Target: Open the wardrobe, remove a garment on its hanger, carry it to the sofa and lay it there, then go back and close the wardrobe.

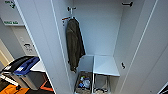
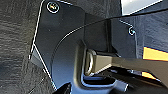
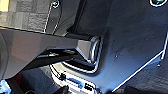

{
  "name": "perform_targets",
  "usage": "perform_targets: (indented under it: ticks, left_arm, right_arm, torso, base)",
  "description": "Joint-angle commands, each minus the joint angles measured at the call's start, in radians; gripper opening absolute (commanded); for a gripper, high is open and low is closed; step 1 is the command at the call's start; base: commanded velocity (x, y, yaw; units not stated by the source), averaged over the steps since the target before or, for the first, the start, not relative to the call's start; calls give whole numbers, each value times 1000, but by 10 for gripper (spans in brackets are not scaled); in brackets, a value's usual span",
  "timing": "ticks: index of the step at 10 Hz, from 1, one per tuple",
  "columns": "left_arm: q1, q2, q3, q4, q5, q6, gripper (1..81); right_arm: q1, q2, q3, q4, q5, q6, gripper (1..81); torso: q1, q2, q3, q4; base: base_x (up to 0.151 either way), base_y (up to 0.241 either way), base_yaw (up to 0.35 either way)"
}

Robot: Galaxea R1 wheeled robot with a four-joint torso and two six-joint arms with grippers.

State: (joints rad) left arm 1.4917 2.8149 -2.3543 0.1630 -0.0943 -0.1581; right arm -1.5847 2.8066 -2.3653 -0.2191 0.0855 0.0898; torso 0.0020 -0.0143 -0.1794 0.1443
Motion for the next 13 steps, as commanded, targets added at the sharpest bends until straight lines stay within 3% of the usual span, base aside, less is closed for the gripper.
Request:
perform_targets:
  ticks: [1, 11, 13]
  left_arm:
    - [-26, -6, 16, -7, 48, 3, 811]
    - [-24, -17, 18, -8, 51, -3, 811]
    - [-24, -93, 65, -10, 50, -8, 811]
  right_arm:
    - [22, -3, -14, 6, -55, -1, 811]
    - [22, 3, -80, 10, -37, 5, 811]
    - [34, -62, -67, 84, -4, 7, 811]
  torso:
    - [0, 0, 0, 0]
    - [-1, 0, 0, 0]
    - [0, 0, 0, 0]
  base:
    - [0, 0, 0]
    - [52, 0, 0]
    - [0, 0, 0]
